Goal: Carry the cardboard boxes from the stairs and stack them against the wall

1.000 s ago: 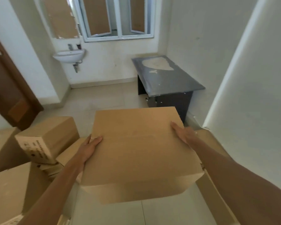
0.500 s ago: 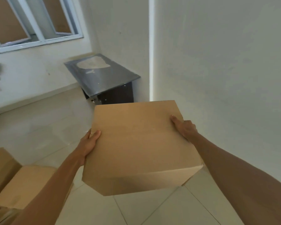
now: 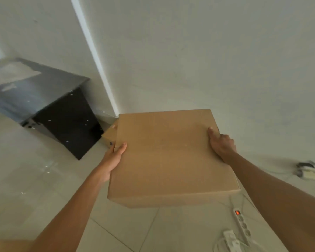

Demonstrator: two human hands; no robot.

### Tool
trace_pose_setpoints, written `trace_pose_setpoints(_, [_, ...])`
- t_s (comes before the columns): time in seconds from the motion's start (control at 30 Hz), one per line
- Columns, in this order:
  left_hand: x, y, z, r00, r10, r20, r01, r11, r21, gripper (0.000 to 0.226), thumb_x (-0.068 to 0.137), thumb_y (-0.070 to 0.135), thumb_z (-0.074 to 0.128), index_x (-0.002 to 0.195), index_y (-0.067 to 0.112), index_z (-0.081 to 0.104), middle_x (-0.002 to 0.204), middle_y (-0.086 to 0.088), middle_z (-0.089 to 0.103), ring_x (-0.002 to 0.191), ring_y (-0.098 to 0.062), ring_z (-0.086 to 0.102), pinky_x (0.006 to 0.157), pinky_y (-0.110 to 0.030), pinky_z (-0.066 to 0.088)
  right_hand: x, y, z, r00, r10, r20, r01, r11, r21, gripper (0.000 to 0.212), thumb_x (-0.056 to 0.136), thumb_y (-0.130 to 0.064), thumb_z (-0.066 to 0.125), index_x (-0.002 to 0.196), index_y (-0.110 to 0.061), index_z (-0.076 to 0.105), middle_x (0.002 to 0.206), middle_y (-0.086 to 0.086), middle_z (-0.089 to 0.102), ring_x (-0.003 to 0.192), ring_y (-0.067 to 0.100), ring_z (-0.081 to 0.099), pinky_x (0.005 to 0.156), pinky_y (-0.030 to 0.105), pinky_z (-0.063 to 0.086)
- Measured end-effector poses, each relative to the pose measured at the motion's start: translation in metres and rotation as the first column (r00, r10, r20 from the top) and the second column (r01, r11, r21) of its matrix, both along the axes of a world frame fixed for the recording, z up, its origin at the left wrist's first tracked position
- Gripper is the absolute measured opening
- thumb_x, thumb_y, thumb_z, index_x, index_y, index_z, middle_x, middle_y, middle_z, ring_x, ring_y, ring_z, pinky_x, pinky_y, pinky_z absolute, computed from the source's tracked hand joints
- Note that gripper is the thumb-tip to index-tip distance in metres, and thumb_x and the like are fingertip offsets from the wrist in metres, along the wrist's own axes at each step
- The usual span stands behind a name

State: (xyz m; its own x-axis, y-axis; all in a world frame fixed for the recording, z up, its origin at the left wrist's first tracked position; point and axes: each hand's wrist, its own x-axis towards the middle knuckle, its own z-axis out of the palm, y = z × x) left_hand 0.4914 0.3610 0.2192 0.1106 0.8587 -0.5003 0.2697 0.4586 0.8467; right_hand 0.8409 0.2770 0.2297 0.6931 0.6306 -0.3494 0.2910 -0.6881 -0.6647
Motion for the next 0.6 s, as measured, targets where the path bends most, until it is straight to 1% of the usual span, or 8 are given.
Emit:
trace_pose_setpoints(0.03, [0.011, 0.006, -0.01, 0.999, -0.035, -0.012, 0.034, 0.999, -0.011, 0.084, 0.065, 0.075, 0.061, 0.139, 0.041, 0.04, 0.129, 0.001, 0.059, 0.106, -0.024, 0.063, 0.09, -0.049, 0.053, 0.009, -0.009, -0.008, 0.999, -0.033, 0.006, 0.033, 0.999, -0.01, 0.092, 0.085, -0.076, 0.029, 0.138, -0.002, 0.045, 0.137, 0.022, 0.05, 0.123, 0.039, 0.05, 0.103, 0.044, 0.039])
trace_pose_setpoints(0.07, [0.023, 0.008, -0.017, 0.998, -0.065, -0.021, 0.065, 0.998, -0.023, 0.086, 0.064, 0.075, 0.062, 0.14, 0.041, 0.038, 0.131, 0.001, 0.057, 0.108, -0.024, 0.062, 0.091, -0.049, 0.052, 0.018, -0.018, -0.015, 0.998, -0.066, 0.009, 0.066, 0.998, -0.023, 0.091, 0.087, -0.075, 0.029, 0.139, -0.002, 0.044, 0.138, 0.023, 0.049, 0.124, 0.039, 0.049, 0.103, 0.044, 0.038])
trace_pose_setpoints(0.2, [0.082, 0.016, -0.035, 0.987, -0.163, -0.012, 0.163, 0.986, -0.042, 0.067, 0.085, 0.059, 0.057, 0.144, 0.039, 0.033, 0.133, 0.002, 0.054, 0.109, -0.022, 0.059, 0.091, -0.044, 0.052, 0.053, -0.048, -0.041, 0.983, -0.184, 0.003, 0.184, 0.981, -0.056, 0.089, 0.089, -0.073, 0.025, 0.135, -0.001, 0.048, 0.134, 0.023, 0.052, 0.121, 0.039, 0.05, 0.1, 0.044, 0.04])
trace_pose_setpoints(0.3, [0.129, 0.028, -0.051, 0.972, -0.229, -0.055, 0.226, 0.972, -0.058, 0.069, 0.084, 0.061, 0.057, 0.145, 0.04, 0.031, 0.134, 0.003, 0.052, 0.113, -0.023, 0.057, 0.092, -0.043, 0.051, 0.086, -0.058, -0.058, 0.966, -0.258, 0.001, 0.258, 0.963, -0.077, 0.088, 0.089, -0.073, 0.024, 0.132, -0.001, 0.052, 0.132, 0.023, 0.054, 0.12, 0.039, 0.051, 0.099, 0.045, 0.04])
trace_pose_setpoints(0.37, [0.159, 0.034, -0.066, 0.962, -0.261, -0.078, 0.256, 0.964, -0.065, 0.067, 0.086, 0.059, 0.055, 0.145, 0.038, 0.032, 0.134, 0.003, 0.053, 0.11, -0.021, 0.057, 0.09, -0.039, 0.05, 0.109, -0.061, -0.071, 0.956, -0.293, 0.003, 0.293, 0.952, -0.093, 0.087, 0.089, -0.072, 0.024, 0.133, -0.001, 0.051, 0.134, 0.025, 0.052, 0.122, 0.04, 0.05, 0.101, 0.046, 0.039])
trace_pose_setpoints(0.47, [0.206, 0.042, -0.094, 0.945, -0.308, -0.111, 0.298, 0.949, -0.098, 0.068, 0.089, 0.055, 0.052, 0.148, 0.034, 0.027, 0.135, 0.006, 0.048, 0.118, -0.021, 0.052, 0.095, -0.036, 0.045, 0.147, -0.062, -0.1, 0.946, -0.324, 0.018, 0.324, 0.939, -0.116, 0.086, 0.09, -0.071, 0.023, 0.133, -0.001, 0.051, 0.134, 0.028, 0.051, 0.123, 0.041, 0.049, 0.101, 0.047, 0.038])
trace_pose_setpoints(0.53, [0.239, 0.047, -0.113, 0.94, -0.325, -0.101, 0.311, 0.941, -0.131, 0.066, 0.092, 0.05, 0.051, 0.15, 0.031, 0.023, 0.127, 0.006, 0.048, 0.11, -0.017, 0.051, 0.089, -0.032, 0.043, 0.174, -0.061, -0.128, 0.938, -0.344, 0.037, 0.346, 0.929, -0.129, 0.084, 0.091, -0.07, 0.023, 0.132, -0.002, 0.052, 0.133, 0.03, 0.051, 0.121, 0.042, 0.05, 0.1, 0.046, 0.039])
trace_pose_setpoints(0.6, [0.264, 0.056, -0.141, 0.932, -0.351, -0.09, 0.332, 0.927, -0.177, 0.064, 0.093, 0.046, 0.053, 0.149, 0.031, 0.025, 0.119, 0.008, 0.05, 0.1, -0.012, 0.053, 0.084, -0.03, 0.045, 0.199, -0.059, -0.16, 0.936, -0.348, 0.05, 0.352, 0.924, -0.15, 0.085, 0.092, -0.069, 0.022, 0.131, 0.0, 0.052, 0.131, 0.031, 0.052, 0.119, 0.044, 0.051, 0.099, 0.046, 0.04])
